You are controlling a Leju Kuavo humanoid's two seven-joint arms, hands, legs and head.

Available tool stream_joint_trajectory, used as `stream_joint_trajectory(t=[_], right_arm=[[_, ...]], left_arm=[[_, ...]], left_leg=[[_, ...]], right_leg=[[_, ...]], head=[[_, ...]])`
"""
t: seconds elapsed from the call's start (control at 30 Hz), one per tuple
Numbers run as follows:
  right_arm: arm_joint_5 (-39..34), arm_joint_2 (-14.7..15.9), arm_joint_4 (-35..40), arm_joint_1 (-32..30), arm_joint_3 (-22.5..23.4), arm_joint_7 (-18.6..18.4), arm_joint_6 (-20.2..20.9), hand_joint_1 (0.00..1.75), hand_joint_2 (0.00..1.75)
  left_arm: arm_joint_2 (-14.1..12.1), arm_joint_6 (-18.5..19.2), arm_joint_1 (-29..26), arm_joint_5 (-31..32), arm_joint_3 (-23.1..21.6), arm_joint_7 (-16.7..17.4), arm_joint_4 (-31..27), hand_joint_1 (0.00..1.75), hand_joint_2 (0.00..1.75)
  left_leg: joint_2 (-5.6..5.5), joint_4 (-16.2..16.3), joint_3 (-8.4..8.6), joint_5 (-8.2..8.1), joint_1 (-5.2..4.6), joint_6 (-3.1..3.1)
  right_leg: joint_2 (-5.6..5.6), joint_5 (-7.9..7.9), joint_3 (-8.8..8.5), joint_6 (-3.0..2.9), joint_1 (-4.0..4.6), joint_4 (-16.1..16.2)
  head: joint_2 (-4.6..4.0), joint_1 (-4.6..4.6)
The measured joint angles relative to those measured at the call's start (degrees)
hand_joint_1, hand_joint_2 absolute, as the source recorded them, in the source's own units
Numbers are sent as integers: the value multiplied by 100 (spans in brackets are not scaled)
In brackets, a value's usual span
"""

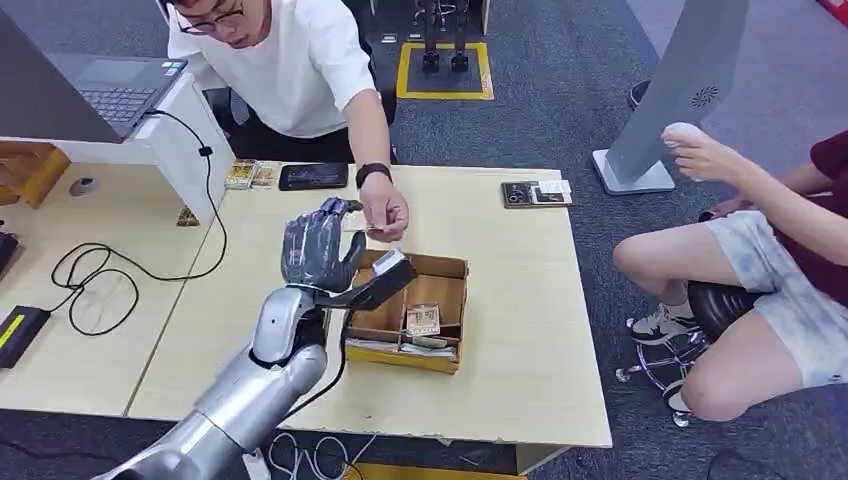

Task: Pass the card to the sensor for recognition and then transmit it.

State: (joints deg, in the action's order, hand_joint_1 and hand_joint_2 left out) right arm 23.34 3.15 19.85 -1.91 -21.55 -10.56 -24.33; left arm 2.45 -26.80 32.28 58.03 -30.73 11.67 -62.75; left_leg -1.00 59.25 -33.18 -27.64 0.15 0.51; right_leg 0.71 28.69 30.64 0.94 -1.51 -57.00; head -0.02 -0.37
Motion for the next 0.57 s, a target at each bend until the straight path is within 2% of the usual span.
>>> stream_joint_trajectory(t=[0.57], right_arm=[[-46, 0, 37, -40, -2, -59, -72, 0, 175]], left_arm=[[87, -286, -85, -457, 0, -363, -477, 0, 175]], left_leg=[[0, 0, 0, 0, 0, 0]], right_leg=[[0, 0, 0, 0, 0, 0]], head=[[0, 0]])
